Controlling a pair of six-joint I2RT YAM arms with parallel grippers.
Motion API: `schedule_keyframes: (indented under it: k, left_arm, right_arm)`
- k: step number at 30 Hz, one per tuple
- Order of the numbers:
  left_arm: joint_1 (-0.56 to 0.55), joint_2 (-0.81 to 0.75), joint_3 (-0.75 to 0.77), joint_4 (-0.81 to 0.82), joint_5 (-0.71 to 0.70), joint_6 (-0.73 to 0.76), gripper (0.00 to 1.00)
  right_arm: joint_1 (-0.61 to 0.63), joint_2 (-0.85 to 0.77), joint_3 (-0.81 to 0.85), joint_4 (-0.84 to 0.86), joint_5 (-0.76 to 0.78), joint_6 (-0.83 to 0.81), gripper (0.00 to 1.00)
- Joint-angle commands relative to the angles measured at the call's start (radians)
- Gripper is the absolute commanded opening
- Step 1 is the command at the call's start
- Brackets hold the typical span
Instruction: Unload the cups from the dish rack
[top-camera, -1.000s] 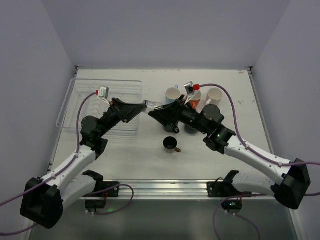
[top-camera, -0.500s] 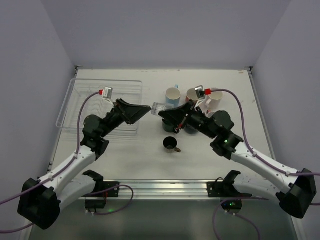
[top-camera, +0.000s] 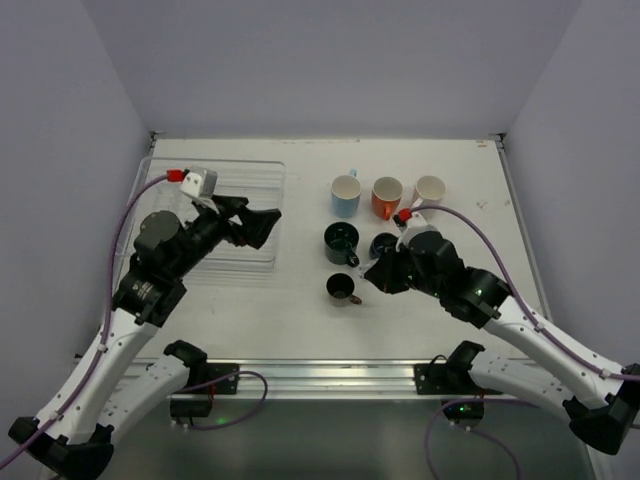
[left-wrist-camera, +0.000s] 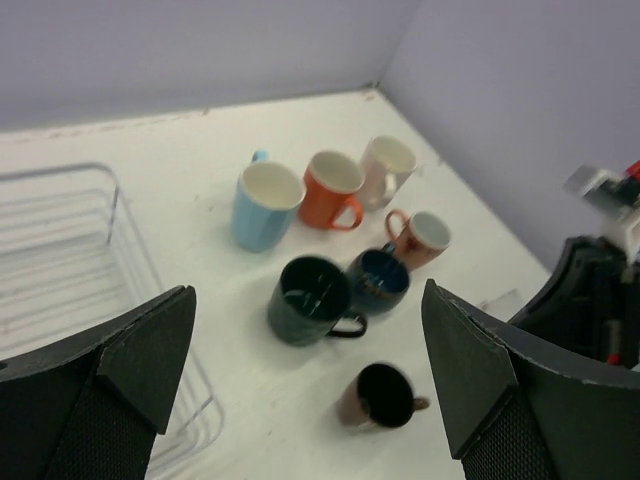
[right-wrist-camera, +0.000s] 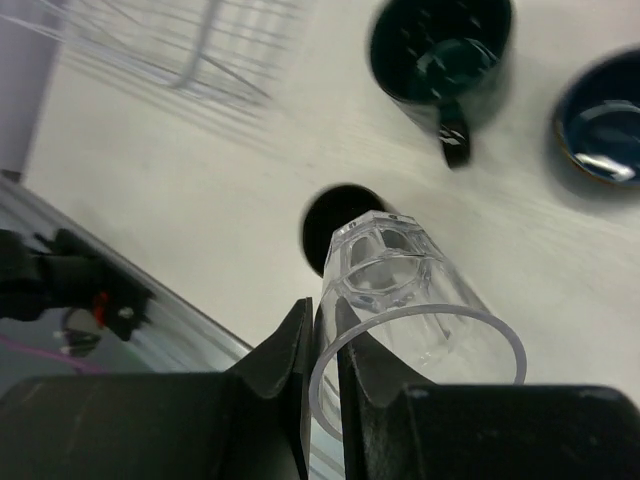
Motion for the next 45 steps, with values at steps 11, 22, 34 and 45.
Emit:
schedule_keyframes:
  k: [11, 22, 34, 45]
  left_arm:
    - [-0.001, -0.122, -0.18, -0.204, -0.001, 0.253, 1.0]
    - [0.0, -0.142, -0.188, -0.202, 0.01, 0.25, 1.0]
    - [0.005, -0.128, -0.186, -0.202, -0.001, 0.25, 1.0]
    - [0.014, -0.139, -0.176, -0.195, -0.048, 0.25, 1.0]
  right_arm:
    - [-0.024, 0.367, 0.053, -0.25, 0.268, -0.036, 0.0]
    - [-0.031, 0.515, 0.066, -0.172, 0.201, -0.07, 0.0]
    - [-0.03, 0.533, 0.079, -0.152, 0.179, -0.085, 0.38]
    - [-0.03, 0.223, 0.171, -0.226, 0.218, -0.105, 0.74]
